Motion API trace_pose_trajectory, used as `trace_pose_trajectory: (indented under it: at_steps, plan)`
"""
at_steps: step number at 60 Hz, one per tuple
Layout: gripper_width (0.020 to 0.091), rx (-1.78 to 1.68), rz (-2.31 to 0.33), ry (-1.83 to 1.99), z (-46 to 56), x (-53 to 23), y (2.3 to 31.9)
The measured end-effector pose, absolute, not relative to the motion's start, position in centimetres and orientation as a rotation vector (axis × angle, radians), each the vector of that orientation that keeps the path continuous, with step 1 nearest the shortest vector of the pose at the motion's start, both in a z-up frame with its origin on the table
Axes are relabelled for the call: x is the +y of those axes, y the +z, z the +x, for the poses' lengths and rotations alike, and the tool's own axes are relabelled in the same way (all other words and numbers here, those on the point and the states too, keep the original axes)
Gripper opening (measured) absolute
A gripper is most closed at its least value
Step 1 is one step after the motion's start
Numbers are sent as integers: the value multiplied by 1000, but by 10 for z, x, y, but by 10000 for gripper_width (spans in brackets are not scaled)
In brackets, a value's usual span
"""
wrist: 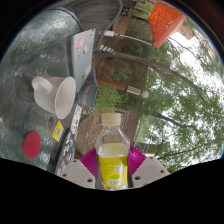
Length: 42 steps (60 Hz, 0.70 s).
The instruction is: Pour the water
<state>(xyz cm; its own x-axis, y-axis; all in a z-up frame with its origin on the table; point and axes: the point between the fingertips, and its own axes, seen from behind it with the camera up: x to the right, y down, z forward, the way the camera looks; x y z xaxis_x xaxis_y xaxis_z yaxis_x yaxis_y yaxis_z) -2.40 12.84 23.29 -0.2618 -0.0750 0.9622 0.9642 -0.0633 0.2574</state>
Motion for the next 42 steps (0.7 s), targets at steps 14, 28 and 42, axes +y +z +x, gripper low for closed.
trace_pose_trajectory:
  at_steps: [14,28,42]
  plan:
    - [365,-1877,-513,-1774,-67,187,186]
    - [367,-1929,-444,-1781,-70,191,182]
    - [364,-1331,-876,-1412,-59,186,273]
